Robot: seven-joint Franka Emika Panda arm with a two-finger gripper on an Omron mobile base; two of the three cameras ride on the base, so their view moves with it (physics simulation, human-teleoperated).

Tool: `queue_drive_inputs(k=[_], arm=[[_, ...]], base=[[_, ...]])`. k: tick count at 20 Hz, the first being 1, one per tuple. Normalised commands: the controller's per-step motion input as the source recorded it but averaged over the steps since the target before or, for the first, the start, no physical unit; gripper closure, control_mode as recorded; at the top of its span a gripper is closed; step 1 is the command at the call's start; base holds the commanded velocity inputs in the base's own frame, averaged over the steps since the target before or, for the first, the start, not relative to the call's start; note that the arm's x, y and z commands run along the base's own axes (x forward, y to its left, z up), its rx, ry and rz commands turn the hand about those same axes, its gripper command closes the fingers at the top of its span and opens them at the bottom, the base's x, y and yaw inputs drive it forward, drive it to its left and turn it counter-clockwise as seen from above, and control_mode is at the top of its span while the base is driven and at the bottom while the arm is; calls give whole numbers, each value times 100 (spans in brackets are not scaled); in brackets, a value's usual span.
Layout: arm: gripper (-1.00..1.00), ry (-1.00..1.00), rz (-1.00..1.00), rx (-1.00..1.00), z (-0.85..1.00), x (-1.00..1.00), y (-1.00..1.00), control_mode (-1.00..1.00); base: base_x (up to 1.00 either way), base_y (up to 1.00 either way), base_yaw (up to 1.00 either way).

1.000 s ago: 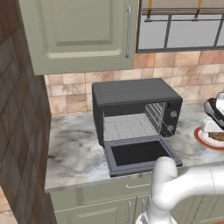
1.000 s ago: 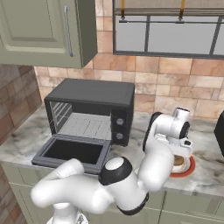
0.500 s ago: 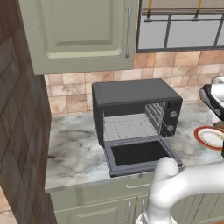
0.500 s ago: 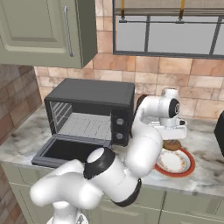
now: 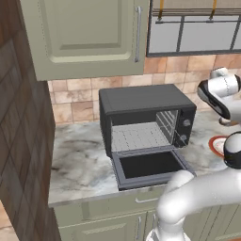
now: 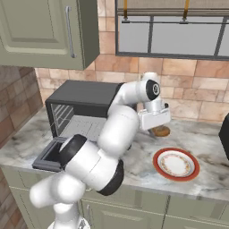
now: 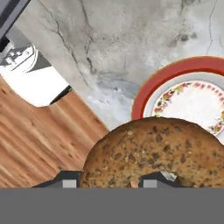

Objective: Pick up the bagel from the plate, place it on the toaster oven rack, close the door, and set the timer.

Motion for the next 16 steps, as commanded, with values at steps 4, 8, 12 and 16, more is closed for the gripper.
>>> queue_drive_inputs(k=[4, 8, 12, 16], arm=[[100, 10, 49, 18, 44, -33, 41, -100], [100, 12, 50, 30, 24, -28, 35, -100], [100, 3, 45, 32, 15, -33, 30, -100], [100, -15, 29, 21, 3, -52, 28, -100]], base=[[0, 0, 0], [0, 0, 0], [0, 0, 0], [0, 0, 0]])
